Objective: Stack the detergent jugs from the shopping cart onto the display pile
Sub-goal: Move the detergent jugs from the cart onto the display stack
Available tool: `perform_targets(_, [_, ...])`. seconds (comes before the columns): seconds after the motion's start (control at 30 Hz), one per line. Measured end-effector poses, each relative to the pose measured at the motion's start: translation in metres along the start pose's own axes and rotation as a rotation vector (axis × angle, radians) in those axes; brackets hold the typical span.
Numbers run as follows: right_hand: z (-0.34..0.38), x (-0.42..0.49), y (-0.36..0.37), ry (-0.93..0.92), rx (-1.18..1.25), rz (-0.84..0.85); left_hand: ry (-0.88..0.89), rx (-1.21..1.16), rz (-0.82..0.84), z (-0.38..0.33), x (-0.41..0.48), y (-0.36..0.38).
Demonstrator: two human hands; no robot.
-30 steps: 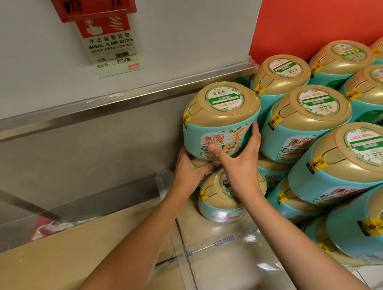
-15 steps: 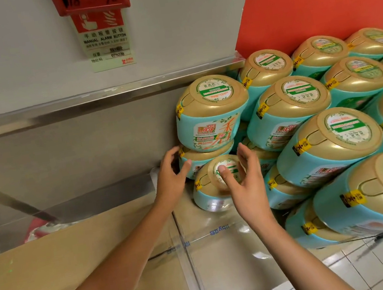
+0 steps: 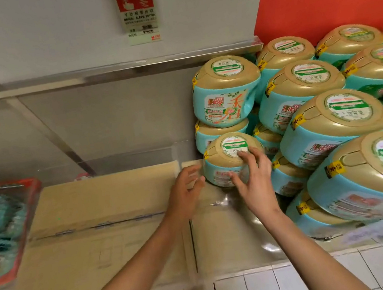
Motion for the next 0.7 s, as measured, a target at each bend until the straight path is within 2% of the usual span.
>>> perform_targets(0.17, [-0.001,-0.007,-0.016,-0.079,0.094,0.095,-0.003,-0.081,-0.162,-0.010,-0.087,0.009])
perform_targets(0.33, [0.024,-0.055,-0.014,-0.232,0.300,0.154,-0.036,-0.142,-0.321,-0.008,-0.183,0.001])
perform_targets(0.5, [0.075,-0.136,0.039,-0.235,0.512,0.531,-0.109,-0.223,-0.477,0.024,-0.301,-0.021])
perform_targets(0.7, [0.147,-0.233,0.131,-0.230,0.517,0.943,-0.295,-0.272,-0.809,0.095,-0.450,-0.065])
Point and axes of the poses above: each hand's wrist, its own x-axis towards the middle knuckle, its own y-axis out of the palm, z = x × y, the point moved 5 cm from there along x, towards the middle knuckle, and after that the axes turned 9 degrees about z, right-handed, at the moved point
